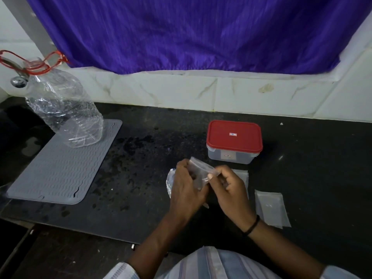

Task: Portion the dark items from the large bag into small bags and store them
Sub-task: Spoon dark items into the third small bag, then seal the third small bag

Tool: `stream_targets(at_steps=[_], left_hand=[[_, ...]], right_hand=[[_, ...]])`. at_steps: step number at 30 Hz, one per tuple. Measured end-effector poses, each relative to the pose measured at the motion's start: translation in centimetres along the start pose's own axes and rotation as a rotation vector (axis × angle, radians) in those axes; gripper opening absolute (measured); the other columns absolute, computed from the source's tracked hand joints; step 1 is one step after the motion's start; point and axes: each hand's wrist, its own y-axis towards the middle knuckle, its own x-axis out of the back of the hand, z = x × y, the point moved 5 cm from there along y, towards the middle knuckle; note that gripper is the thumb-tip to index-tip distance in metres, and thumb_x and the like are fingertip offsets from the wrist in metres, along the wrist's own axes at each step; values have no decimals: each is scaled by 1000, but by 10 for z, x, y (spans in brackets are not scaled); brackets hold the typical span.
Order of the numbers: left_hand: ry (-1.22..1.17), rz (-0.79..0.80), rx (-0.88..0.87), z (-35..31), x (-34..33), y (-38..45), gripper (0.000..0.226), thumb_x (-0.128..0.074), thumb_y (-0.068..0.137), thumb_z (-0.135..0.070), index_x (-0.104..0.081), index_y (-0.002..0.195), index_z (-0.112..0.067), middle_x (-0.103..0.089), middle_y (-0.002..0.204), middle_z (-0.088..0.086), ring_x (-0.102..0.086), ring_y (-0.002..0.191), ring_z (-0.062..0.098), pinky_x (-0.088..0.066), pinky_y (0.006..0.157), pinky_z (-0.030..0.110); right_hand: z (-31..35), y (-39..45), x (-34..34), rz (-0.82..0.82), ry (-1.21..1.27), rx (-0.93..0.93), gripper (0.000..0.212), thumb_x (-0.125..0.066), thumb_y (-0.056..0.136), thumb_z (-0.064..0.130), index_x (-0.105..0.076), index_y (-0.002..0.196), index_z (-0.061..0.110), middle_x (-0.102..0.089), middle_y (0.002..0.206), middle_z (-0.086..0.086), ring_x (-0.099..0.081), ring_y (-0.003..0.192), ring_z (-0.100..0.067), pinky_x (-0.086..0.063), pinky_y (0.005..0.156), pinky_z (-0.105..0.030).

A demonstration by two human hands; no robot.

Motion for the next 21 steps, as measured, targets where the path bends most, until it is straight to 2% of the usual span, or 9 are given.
stream_targets(at_steps=[2,4,5,8,11,13,15,18,21], left_hand=[[-8,56,-1,-2,-9,-4,61,-72,85,-44,-29,126,-32,-53,116,-12,-56,107,-2,-51,88,20],[-12,118,12,-6,-19,-10,58,-72,89,-33,-31,128,-24,-47,111,-23,-48,106,-20,-43,86,8],[-19,141,16,-8,-24,-12,53,-71,91,-30,-31,125,-26,-45,109,-26,-46,104,-25,-41,83,7],[-77,247,-32,-10,-36,-17,51,-72,89,-31,-33,121,-34,-55,113,-21,-58,104,-7,-50,83,20],[-353,358,-29,-10,-43,-17,49,-74,88,-18,-45,127,-24,-64,117,-7,-65,109,16,-56,89,35],[-525,336,35,-16,-43,-14,34,-66,95,-19,-52,126,-19,-68,116,-1,-67,107,19,-57,88,36],[-543,257,112,-20,-47,-6,18,-57,102,-24,-59,117,-15,-71,104,-2,-67,94,11,-56,80,30],[-579,169,292,-19,-59,3,25,-49,104,-32,-60,97,-10,-60,73,-8,-55,67,3,-47,64,25],[-577,109,290,-22,-64,9,28,-49,105,-29,-57,89,-8,-54,68,-7,-50,63,5,-44,61,27]], right_hand=[[0,-3,5,-51,146,-58,9,-54,98,14,-62,95,13,-68,84,1,-65,76,-11,-52,68,-22],[-3,-5,10,-181,232,-90,11,-49,100,12,-60,97,13,-67,85,-3,-63,76,-15,-52,68,-25],[-6,-5,12,-260,260,-108,12,-47,101,13,-59,98,16,-67,87,-3,-63,78,-15,-53,70,-25],[-19,-2,22,-444,247,-118,13,-44,102,27,-57,100,25,-64,92,-4,-61,85,-17,-54,79,-38],[-35,2,34,-467,128,-123,16,-42,98,42,-55,99,32,-63,90,6,-63,84,-17,-53,78,-50],[-39,1,36,-449,84,-114,18,-43,96,47,-55,101,34,-64,90,8,-63,82,-14,-54,75,-51],[-41,-1,33,-414,90,-99,17,-44,96,48,-54,102,36,-64,92,10,-64,84,-12,-54,76,-50],[-46,-3,30,-376,101,-102,18,-43,96,47,-55,105,37,-65,99,7,-64,91,-14,-55,81,-49],[-47,-4,36,-390,107,-95,14,-44,99,37,-56,105,32,-65,95,9,-63,88,-10,-55,79,-45]])
